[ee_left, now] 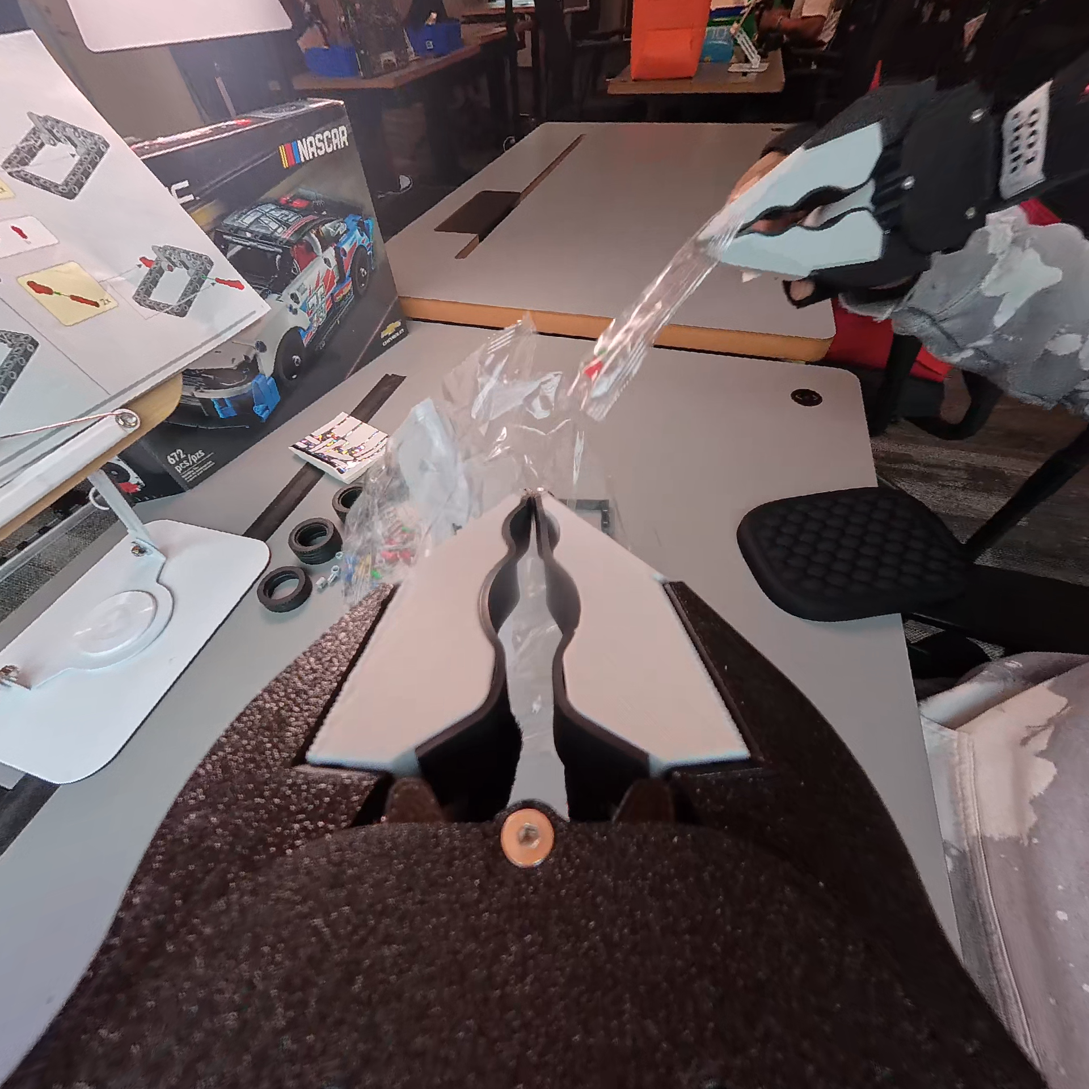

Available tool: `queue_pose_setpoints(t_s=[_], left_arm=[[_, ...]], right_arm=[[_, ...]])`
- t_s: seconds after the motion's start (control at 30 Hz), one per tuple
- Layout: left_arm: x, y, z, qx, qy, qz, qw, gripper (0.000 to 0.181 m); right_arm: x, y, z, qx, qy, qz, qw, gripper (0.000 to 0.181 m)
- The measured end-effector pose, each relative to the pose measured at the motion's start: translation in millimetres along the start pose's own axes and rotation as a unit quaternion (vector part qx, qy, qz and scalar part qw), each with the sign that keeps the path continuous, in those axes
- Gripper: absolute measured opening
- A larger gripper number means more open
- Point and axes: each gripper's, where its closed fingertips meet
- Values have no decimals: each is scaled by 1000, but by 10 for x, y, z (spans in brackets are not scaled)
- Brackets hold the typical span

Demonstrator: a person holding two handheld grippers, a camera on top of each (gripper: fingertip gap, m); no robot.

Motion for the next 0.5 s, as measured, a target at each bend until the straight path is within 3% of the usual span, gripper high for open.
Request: queue_pose_setpoints(t_s=[0.27, 0.5], left_arm=[[128, -331, -7, -57, -31, -4, 998, 0], [166, -467, 130, -64, -54, -16, 996, 0]], right_arm=[[-815, 246, 147, 31, 53, 77, 995, 0], [-933, 420, 524, 87, 73, 84, 990, 0]])
Point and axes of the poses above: each gripper's, where its closed fingertips meet, y out along the fingers, x out of its top, z = x × y across the jaws, and after that the axes turned 2 degrees about z, right-handed
